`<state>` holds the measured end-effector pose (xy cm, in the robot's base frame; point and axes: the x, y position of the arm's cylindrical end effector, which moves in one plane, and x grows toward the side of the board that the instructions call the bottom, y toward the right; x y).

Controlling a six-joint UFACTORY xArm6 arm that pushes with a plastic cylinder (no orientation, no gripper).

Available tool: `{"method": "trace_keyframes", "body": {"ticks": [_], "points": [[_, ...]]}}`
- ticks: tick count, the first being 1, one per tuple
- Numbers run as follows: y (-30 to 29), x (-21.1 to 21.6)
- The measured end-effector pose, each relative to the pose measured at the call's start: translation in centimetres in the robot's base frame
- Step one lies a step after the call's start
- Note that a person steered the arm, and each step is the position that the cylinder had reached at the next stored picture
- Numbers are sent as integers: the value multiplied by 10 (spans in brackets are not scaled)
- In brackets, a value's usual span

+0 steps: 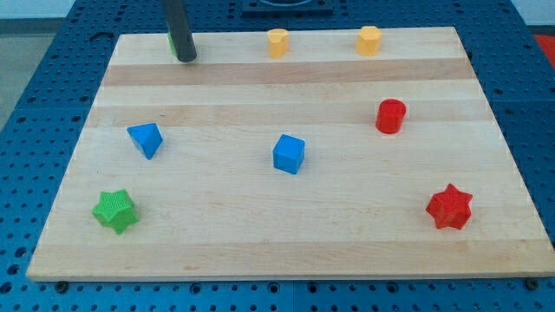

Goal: Move your arm towards the blue triangle

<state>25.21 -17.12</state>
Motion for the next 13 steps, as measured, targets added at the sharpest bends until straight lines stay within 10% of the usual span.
{"method": "trace_keyframes", "body": {"ticks": [3, 8, 13], "points": [[81, 109], [103, 159], [69, 112]]}}
